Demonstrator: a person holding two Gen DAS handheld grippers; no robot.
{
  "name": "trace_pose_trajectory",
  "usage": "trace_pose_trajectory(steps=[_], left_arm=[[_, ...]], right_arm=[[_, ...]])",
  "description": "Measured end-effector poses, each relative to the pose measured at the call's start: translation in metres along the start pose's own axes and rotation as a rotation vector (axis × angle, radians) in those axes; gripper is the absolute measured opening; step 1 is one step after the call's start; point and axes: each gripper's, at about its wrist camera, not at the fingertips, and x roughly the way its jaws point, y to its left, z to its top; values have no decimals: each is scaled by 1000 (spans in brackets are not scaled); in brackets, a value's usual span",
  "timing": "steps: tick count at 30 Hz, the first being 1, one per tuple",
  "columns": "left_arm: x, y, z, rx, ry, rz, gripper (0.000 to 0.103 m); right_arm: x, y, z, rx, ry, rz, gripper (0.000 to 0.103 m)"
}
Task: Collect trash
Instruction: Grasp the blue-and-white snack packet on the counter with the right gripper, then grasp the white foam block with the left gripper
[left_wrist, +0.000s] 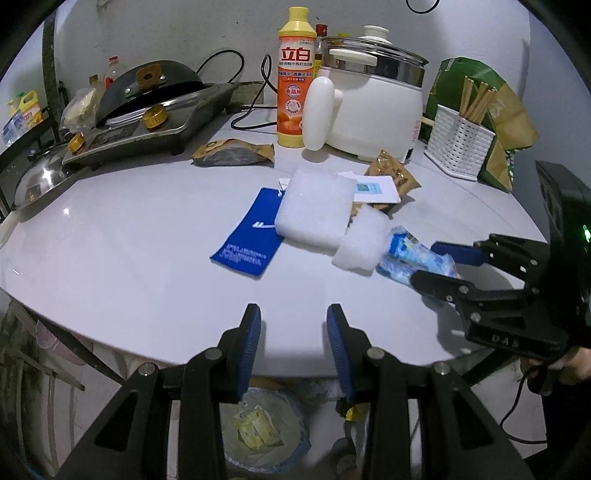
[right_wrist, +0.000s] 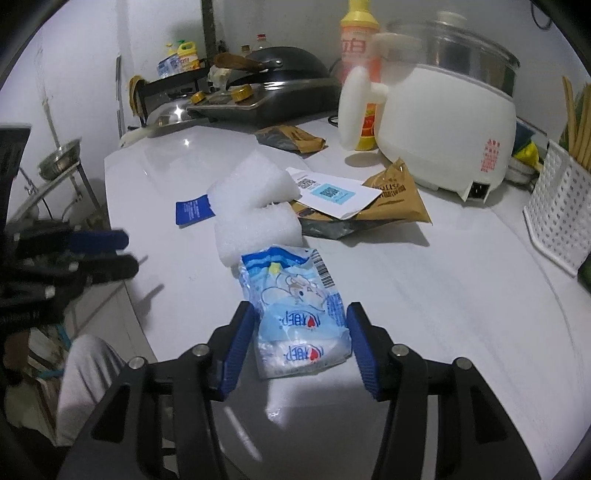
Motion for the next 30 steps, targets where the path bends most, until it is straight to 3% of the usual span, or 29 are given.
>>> trace_pose_trajectory(steps=[5, 7, 9, 10, 30], left_arm=[[11, 2, 13, -1, -3, -2, 37], [13, 2, 20, -8, -20, -4, 42], [16, 1, 26, -8, -36, 3, 64], [17, 1, 30, -9, -46, 9, 66], [67, -29, 80, 118, -29, 23, 68]], right_arm=[[0, -3, 0, -7, -7, 4, 17], [-1, -8, 0, 7, -13, 10, 15], [-5, -14, 1, 22, -27, 9, 14], [-8, -17, 2, 29, -35, 7, 14], [-32, -61, 2, 127, -105, -4, 14]])
